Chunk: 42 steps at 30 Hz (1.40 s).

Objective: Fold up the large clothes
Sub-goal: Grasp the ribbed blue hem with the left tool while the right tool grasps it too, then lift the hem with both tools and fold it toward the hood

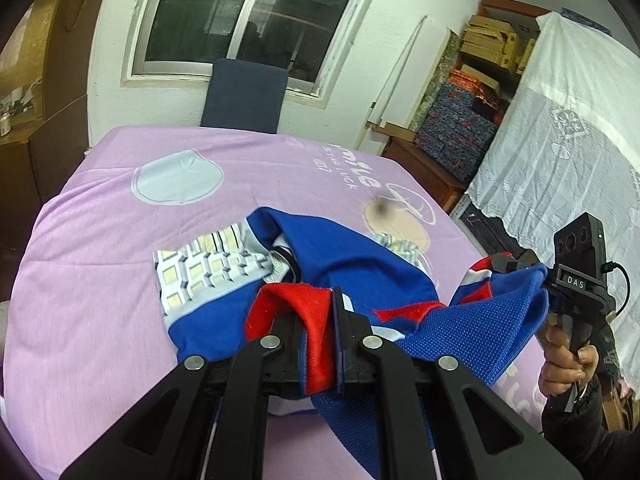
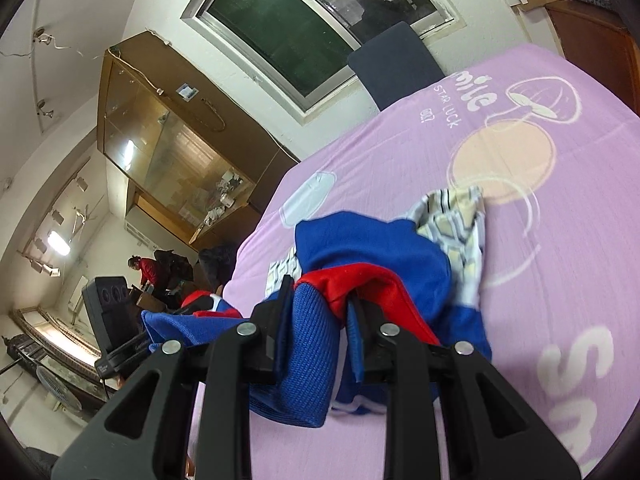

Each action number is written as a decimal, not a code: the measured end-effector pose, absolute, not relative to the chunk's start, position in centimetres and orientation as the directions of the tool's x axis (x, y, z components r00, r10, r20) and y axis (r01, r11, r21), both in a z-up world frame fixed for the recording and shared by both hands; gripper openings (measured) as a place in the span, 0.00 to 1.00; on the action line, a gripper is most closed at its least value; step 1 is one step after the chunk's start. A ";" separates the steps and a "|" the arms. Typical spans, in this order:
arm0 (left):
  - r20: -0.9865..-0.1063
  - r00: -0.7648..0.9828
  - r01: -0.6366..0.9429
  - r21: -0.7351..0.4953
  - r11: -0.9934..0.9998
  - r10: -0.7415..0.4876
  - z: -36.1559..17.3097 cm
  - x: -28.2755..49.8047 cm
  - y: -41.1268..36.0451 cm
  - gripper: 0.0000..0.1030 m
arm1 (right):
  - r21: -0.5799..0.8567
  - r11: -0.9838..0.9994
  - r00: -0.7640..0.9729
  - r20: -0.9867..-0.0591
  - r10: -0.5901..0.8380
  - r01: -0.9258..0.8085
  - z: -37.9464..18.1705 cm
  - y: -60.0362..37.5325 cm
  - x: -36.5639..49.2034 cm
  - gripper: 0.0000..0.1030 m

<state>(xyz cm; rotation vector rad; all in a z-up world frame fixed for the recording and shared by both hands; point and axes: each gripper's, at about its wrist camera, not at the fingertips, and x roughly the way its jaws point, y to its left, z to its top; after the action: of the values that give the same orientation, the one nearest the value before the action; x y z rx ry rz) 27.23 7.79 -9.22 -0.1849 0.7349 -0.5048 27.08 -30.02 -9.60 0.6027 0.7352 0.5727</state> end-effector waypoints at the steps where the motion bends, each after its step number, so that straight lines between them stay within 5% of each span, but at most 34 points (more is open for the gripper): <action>1: -0.594 0.631 0.369 -0.337 0.866 -0.500 -9.2 27.5 7.9 0.10 | 0.677 0.689 0.610 -0.439 0.660 -0.260 -9.6 -29.9 27.8 0.23; 14: -0.633 0.633 0.287 -0.344 0.894 -0.446 -11.8 31.8 9.2 0.10 | 0.675 0.707 0.629 -0.459 0.628 -0.213 -10.8 -29.1 33.6 0.23; 24: -0.712 0.560 0.163 -0.407 0.899 -0.424 -18.7 36.9 9.6 0.10 | 0.698 0.712 0.592 -0.544 0.595 -0.074 -17.2 -28.5 38.8 0.25; 34: -0.671 0.574 0.176 -0.459 0.871 -0.469 -19.5 36.8 10.6 0.12 | 0.718 0.694 0.567 -0.552 0.612 -0.050 -20.5 -28.7 40.2 0.29; 39: -0.623 0.595 0.202 -0.495 0.845 -0.507 -17.9 35.1 11.7 0.23 | 0.748 0.657 0.582 -0.496 0.645 -0.091 -19.0 -29.6 39.3 0.44; 42: -0.568 0.613 0.230 -0.537 0.812 -0.549 -16.4 33.9 12.6 0.47 | 0.761 0.634 0.617 -0.435 0.656 -0.138 -17.3 -30.6 38.2 0.61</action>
<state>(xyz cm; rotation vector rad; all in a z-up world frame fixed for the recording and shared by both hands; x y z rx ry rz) 33.92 12.62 -16.45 -0.4400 0.7919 -0.4658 38.24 -30.57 -17.30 0.7518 0.7770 0.5103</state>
